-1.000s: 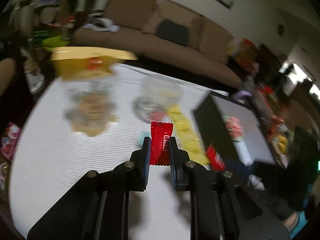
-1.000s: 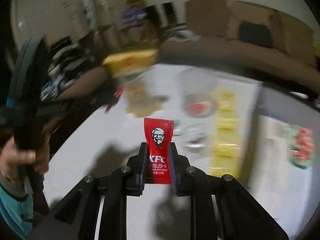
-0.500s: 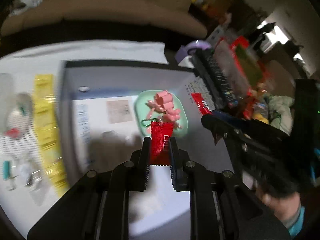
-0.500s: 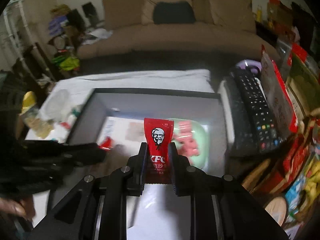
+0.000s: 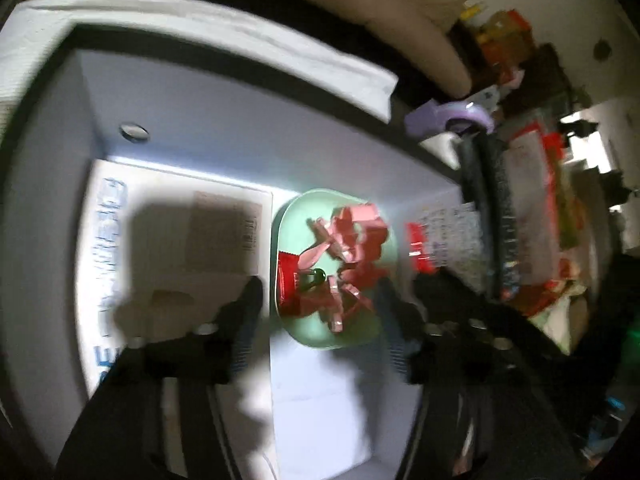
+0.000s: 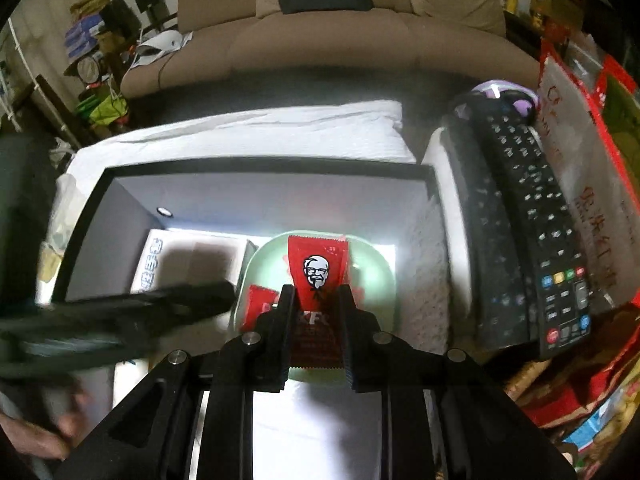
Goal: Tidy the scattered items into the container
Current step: 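Release both red packets onto the green plate in the grey box, then move both grippers back over the table toward the clear plastic tub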
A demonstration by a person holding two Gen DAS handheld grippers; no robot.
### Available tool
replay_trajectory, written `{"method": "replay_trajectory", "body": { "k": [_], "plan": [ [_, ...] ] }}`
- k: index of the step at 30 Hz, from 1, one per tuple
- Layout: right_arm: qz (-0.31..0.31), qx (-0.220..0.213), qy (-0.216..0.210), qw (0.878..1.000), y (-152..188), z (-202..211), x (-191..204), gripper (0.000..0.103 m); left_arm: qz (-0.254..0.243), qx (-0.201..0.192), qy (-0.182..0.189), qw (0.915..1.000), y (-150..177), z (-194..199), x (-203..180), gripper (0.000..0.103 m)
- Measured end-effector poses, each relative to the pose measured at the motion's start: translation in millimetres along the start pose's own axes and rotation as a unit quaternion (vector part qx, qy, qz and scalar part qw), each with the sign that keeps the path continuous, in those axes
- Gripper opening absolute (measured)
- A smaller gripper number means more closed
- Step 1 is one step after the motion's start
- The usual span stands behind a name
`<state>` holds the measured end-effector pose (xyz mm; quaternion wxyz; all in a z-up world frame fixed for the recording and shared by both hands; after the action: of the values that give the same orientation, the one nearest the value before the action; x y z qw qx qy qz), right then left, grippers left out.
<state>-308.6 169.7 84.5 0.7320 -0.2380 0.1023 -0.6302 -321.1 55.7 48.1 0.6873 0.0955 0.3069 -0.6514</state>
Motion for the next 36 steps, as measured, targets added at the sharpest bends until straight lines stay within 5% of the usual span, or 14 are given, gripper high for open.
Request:
{"method": "replay_trajectory", "body": {
  "k": [8, 11, 16, 21, 24, 26, 27, 29, 34, 36],
  "plan": [
    [0.016, 0.024, -0.008, 1.000, 5.7, -24.8, 35.9, 0.024, -0.053, -0.078, 0.019, 0.9954, 25.7, 101.6, 2.4, 0.060],
    [0.009, 0.034, 0.021, 0.999, 6.3, -33.9, 36.6, 0.031, -0.073, -0.094, -0.009, 0.9928, 34.9, 130.4, 11.7, 0.060],
    [-0.053, 0.008, -0.027, 0.998, 3.6, -6.4, 22.9, 0.054, -0.088, -0.117, -0.041, 0.9883, 49.4, 168.2, 34.0, 0.062],
    [-0.039, -0.019, -0.020, 0.999, 8.9, 34.0, 23.0, 0.054, -0.097, -0.145, -0.088, 0.9806, 72.2, 213.5, 68.7, 0.064],
    [-0.015, -0.038, -0.037, 0.998, 20.7, 59.1, 37.0, 0.054, -0.090, -0.175, -0.120, 0.9730, 89.0, 247.9, 100.6, 0.078],
    [0.002, -0.054, -0.054, 0.997, 30.6, 74.9, 53.7, 0.062, -0.073, -0.193, -0.141, 0.9682, 101.5, 266.1, 125.8, 0.100],
    [0.007, -0.058, -0.061, 0.996, 34.0, 77.6, 61.5, 0.065, -0.061, -0.200, -0.149, 0.9665, 109.3, 273.5, 139.6, 0.103],
    [0.017, -0.066, -0.081, 0.994, 45.5, 86.6, 77.7, 0.081, -0.038, -0.202, -0.154, 0.9664, 123.0, 281.6, 163.2, 0.103],
    [0.036, -0.068, -0.137, 0.988, 75.1, 100.6, 133.6, 0.103, -0.021, -0.184, -0.175, 0.9671, 151.7, 274.7, 204.4, 0.103],
    [0.046, -0.071, -0.146, 0.986, 86.2, 102.4, 152.1, 0.103, -0.025, -0.181, -0.188, 0.9650, 158.6, 266.0, 213.9, 0.103]
  ]
}}
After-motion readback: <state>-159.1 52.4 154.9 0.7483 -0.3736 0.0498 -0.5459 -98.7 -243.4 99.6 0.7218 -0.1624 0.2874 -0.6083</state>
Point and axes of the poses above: each gripper's, at about its wrist camera, not at the fingertips, and z roughly against the way its jaws point, x to its left, y to its underside, the point moved 4 cm from there along -z, roughly the way its jaws point, and after that the axes turned 7 degrees about -z, right-handed, at the moved point
